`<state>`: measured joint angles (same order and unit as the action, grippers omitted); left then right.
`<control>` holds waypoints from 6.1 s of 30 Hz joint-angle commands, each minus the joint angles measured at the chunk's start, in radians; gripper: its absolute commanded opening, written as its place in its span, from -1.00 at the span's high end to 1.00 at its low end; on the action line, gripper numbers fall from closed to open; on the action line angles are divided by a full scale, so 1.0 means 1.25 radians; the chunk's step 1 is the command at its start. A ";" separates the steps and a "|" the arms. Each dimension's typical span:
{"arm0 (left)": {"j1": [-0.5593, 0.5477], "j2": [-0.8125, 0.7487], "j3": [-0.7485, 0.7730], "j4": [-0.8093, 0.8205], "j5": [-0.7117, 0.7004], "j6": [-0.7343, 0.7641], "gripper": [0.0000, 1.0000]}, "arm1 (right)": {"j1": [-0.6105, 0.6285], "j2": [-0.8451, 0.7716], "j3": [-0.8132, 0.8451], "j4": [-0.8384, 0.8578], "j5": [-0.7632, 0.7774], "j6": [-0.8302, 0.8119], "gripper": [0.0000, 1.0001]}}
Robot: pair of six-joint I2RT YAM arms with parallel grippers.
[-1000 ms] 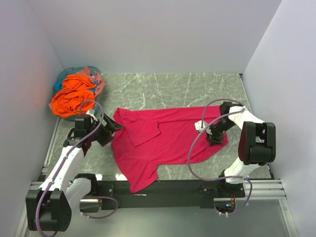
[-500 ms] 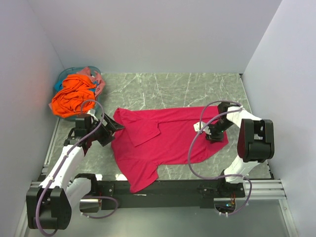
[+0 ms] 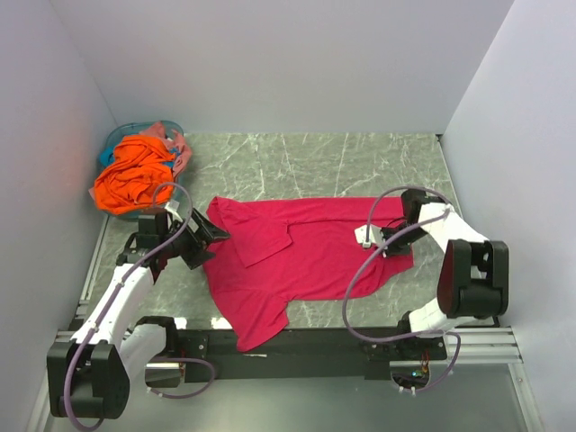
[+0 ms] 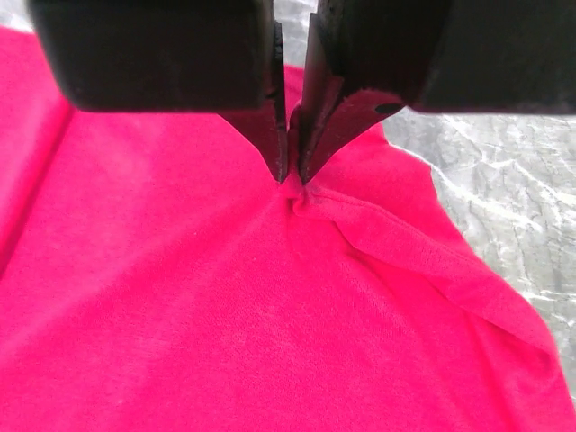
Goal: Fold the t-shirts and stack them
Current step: Fold the tshirt
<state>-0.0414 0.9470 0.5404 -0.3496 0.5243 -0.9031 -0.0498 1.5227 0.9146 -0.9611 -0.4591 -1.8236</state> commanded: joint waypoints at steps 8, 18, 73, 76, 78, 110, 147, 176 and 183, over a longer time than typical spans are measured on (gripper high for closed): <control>-0.032 -0.004 0.051 -0.017 0.042 0.010 -0.85 | 0.001 -0.020 -0.048 0.031 -0.023 0.029 0.54; -0.041 -0.007 0.040 -0.039 0.024 0.025 -0.84 | -0.002 -0.051 -0.051 0.026 -0.034 0.065 0.57; -0.090 0.666 0.464 0.071 -0.357 0.138 0.12 | -0.214 0.561 0.648 0.089 -0.077 1.202 0.20; -0.090 0.677 0.476 0.069 -0.352 0.141 0.15 | -0.211 0.570 0.666 0.063 -0.073 1.190 0.39; -0.090 0.689 0.484 0.065 -0.350 0.142 0.18 | -0.212 0.569 0.671 0.067 -0.066 1.196 0.61; -0.086 1.049 1.001 -0.048 -0.353 0.151 0.53 | -0.201 0.737 1.051 0.154 0.069 1.361 1.00; -0.169 0.061 0.138 -0.152 -0.090 0.080 -0.29 | -0.028 -0.029 0.145 0.028 -0.325 0.586 -0.17; -0.190 -0.210 0.001 -0.190 -0.415 -0.200 -0.30 | 1.045 0.124 0.059 0.607 0.272 0.822 -0.08; -0.189 -0.262 0.019 -0.228 -0.451 -0.192 -0.29 | 1.044 0.162 0.041 0.603 0.259 0.824 0.08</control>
<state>-0.2790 0.6525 0.5442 -0.6147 0.0105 -1.1450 1.2579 1.6978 0.9485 -0.2306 -0.1425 -0.8059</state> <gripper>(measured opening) 0.649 0.479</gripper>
